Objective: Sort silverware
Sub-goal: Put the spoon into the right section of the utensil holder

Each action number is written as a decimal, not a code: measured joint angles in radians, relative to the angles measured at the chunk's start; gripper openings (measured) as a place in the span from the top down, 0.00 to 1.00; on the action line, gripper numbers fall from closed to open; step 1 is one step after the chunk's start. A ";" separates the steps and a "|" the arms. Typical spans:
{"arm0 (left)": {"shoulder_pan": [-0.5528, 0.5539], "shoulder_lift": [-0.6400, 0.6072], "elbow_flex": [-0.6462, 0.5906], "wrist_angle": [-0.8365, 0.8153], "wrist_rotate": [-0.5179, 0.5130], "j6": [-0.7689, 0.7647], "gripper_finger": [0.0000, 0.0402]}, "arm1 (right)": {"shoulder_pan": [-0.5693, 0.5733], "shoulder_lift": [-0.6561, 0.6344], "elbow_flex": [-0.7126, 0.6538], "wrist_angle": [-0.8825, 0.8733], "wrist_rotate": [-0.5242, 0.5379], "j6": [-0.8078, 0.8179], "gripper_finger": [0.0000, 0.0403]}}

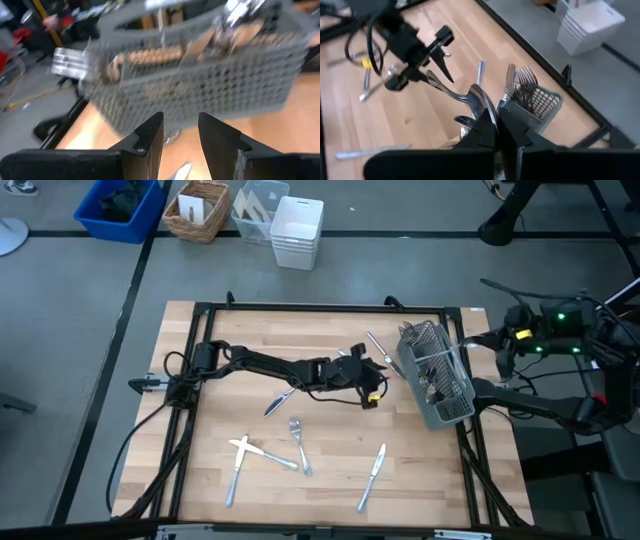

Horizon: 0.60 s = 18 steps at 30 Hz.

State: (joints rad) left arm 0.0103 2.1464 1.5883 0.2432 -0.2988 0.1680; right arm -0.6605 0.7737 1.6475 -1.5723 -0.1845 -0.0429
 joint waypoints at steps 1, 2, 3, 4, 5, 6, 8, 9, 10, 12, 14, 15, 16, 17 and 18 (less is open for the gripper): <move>-0.001 0.000 0.000 0.023 0.025 0.006 0.71 | 0.000 0.000 0.000 0.000 -0.008 -0.035 0.99; -0.002 -0.002 0.000 0.043 0.045 0.016 0.71 | 0.000 0.000 0.000 0.000 -0.016 -0.070 0.98; -0.003 -0.002 0.000 0.054 0.061 0.022 0.71 | 0.000 0.000 0.000 0.000 -0.018 -0.107 0.98; -0.003 -0.002 0.001 0.058 0.066 0.025 0.71 | 0.000 0.000 0.000 0.000 -0.018 -0.143 0.98; -0.004 -0.002 0.001 0.057 0.067 0.025 0.71 | 0.000 0.000 0.000 0.000 -0.018 -0.177 0.98; -0.004 -0.002 0.001 0.053 0.068 0.022 0.71 | 0.000 0.000 0.000 0.000 -0.018 -0.206 0.98; -0.003 -0.002 0.001 0.043 0.069 0.018 0.71 | 0.000 0.000 0.000 0.001 -0.018 -0.254 0.98; -0.002 -0.002 0.001 0.036 0.068 0.018 0.71 | 0.000 0.000 0.000 0.001 -0.018 -0.276 0.99; -0.001 -0.002 0.001 0.026 0.068 0.018 0.71 | 0.000 0.000 0.000 0.001 -0.014 -0.292 0.99; 0.000 -0.002 0.001 0.018 0.068 0.019 0.71 | 0.000 -0.004 0.000 0.001 -0.006 -0.335 0.98; 0.000 -0.002 0.000 0.019 0.067 0.019 0.71 | 0.000 -0.006 0.000 0.001 -0.008 -0.374 0.98; 0.001 -0.002 0.000 0.026 0.068 0.019 0.71 | 0.000 -0.009 0.000 0.001 -0.010 -0.390 0.98; 0.003 -0.002 0.001 0.034 0.068 0.019 0.71 | 0.000 -0.011 0.000 0.001 -0.009 -0.404 0.98; 0.004 -0.002 0.001 0.037 0.069 0.019 0.71 | 0.000 -0.013 0.000 0.001 -0.009 -0.418 0.98; 0.004 -0.002 0.001 0.038 0.069 0.019 0.71 | 0.000 -0.017 0.000 0.001 -0.008 -0.440 0.98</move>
State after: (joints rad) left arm 0.0143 2.1441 1.5890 0.2812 -0.2302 0.1868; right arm -0.6605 0.7572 1.6470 -1.5708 -0.1928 -0.4829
